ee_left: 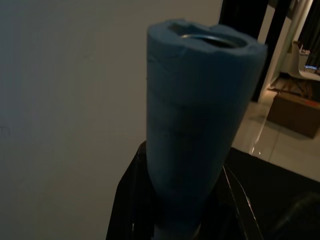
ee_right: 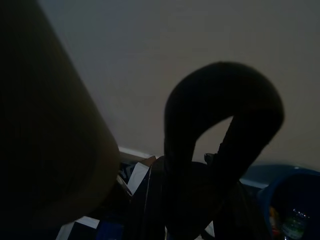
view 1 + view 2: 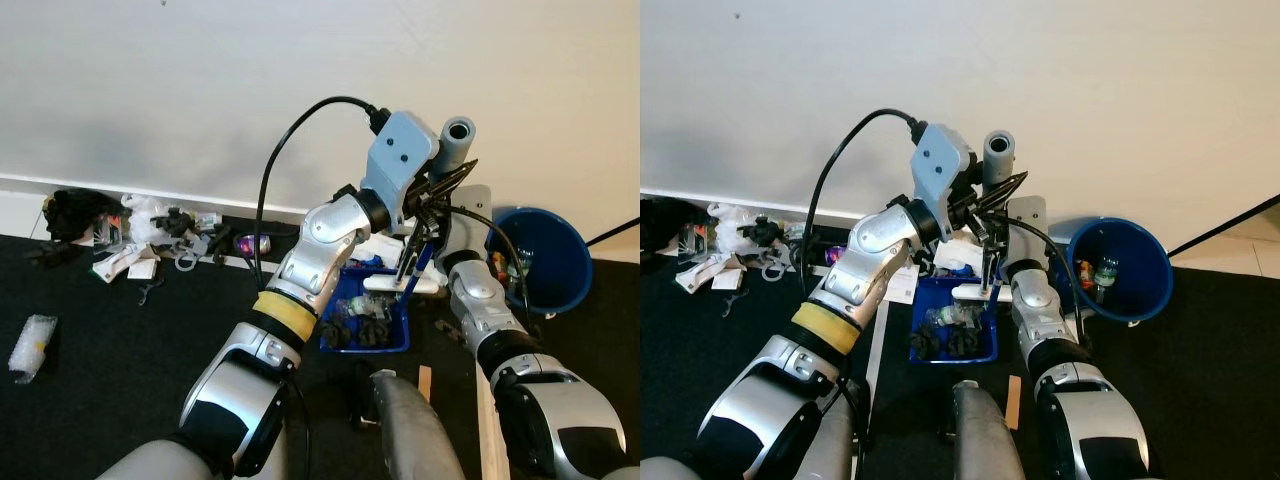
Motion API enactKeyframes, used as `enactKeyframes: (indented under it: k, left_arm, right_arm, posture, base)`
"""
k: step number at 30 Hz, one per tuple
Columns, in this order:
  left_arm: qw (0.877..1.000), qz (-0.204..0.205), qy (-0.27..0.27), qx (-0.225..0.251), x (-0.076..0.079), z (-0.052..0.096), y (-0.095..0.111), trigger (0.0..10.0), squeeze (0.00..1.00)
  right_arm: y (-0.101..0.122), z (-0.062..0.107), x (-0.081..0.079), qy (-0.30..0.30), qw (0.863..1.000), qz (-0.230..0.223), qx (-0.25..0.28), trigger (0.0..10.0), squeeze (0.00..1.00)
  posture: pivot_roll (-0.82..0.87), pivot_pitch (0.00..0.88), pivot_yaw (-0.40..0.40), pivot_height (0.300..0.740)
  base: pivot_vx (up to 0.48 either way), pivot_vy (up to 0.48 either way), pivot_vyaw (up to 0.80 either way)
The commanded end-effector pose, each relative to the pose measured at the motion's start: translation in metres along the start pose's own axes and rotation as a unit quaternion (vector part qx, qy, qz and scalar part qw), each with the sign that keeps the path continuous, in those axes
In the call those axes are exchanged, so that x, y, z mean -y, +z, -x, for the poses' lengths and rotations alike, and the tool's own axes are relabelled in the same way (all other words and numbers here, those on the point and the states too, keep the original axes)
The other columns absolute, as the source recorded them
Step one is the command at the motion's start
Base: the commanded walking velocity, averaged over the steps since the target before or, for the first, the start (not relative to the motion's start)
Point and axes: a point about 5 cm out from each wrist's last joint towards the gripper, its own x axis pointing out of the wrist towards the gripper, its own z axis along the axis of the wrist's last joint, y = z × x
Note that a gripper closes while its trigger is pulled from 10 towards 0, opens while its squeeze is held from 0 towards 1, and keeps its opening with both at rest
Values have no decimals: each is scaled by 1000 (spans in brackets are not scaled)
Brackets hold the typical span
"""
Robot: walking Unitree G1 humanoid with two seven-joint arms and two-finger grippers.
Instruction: Sweep floor
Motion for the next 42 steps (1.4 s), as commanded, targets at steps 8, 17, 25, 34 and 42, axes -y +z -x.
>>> enactKeyframes:
  k: [8,17,25,34,42]
  left_arm:
    - [1000,9,-9,12,-23,34,37,10000,0]
    - [969,-37,243,-27,-118,87,61,10000,0]
    - [932,-122,322,-115,-136,135,67,10000,0]
    - [856,-89,410,-301,-130,230,-23,10000,0]
    - [803,-15,454,-386,-83,292,-94,10000,0]
  right_arm:
    - [-58,23,0,5,989,5,-145,10000,0]
    - [-56,22,6,-13,989,-11,-146,10000,0]
    - [-57,23,11,-31,988,-50,-143,10000,0]
    - [-65,31,23,-39,968,-215,-124,10000,0]
    - [-67,37,39,-38,958,-273,-81,10000,0]
  posture:
    - [102,214,-82,740]
    - [127,151,-85,740]
    - [158,54,-84,740]
    - [180,0,-49,740]
    - [166,0,-22,740]
  base:
    - [0,0,0]
    - [0,0,0]
    - [0,0,0]
    - [0,0,0]
    - [0,0,0]
